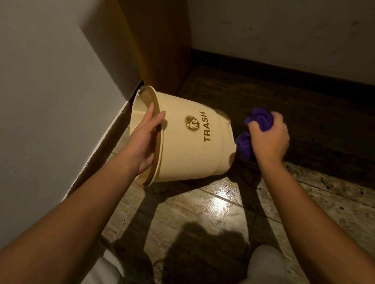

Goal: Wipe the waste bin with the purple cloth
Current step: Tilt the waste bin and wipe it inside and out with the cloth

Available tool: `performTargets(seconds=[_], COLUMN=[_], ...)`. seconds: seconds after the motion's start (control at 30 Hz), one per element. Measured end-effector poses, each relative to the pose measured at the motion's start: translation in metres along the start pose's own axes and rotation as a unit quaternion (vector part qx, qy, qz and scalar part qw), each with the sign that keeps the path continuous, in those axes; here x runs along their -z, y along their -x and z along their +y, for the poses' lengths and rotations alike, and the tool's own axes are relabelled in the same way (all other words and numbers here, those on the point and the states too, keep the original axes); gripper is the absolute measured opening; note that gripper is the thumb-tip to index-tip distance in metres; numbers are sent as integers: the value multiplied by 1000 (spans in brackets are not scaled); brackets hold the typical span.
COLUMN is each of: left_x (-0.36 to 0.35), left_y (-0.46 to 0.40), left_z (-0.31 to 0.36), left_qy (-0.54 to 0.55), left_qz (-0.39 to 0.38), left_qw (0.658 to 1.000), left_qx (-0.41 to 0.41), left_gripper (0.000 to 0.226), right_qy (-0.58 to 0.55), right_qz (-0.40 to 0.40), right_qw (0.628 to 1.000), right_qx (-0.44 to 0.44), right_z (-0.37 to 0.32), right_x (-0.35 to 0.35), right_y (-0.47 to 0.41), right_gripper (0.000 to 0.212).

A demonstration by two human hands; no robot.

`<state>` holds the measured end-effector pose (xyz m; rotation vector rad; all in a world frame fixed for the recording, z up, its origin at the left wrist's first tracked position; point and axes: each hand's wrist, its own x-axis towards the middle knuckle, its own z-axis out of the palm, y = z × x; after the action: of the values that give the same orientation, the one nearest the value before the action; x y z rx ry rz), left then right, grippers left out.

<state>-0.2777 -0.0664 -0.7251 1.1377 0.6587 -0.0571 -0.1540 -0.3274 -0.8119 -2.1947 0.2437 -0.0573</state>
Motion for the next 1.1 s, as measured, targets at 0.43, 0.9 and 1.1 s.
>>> performTargets(seconds=[0.43,0.9,1.1], left_x=[-14,-20,-33], left_y=[2,15,25], left_z=[-15,-14,-21], left_qy=[-45,-254,-279], left_qz=[111,64,70], left_qw=[992,965,957], left_qx=[35,-5,-33], left_gripper=[49,27,33], right_qy=[84,17,101], right_qz=[-135,-41,-115], right_qw=[914,998,960], right_qx=[373,52,236], right_z=[-63,-22,-61], right_x=[-62,-13,-38], right_y=[118,12,52], right_gripper=[64,55,59])
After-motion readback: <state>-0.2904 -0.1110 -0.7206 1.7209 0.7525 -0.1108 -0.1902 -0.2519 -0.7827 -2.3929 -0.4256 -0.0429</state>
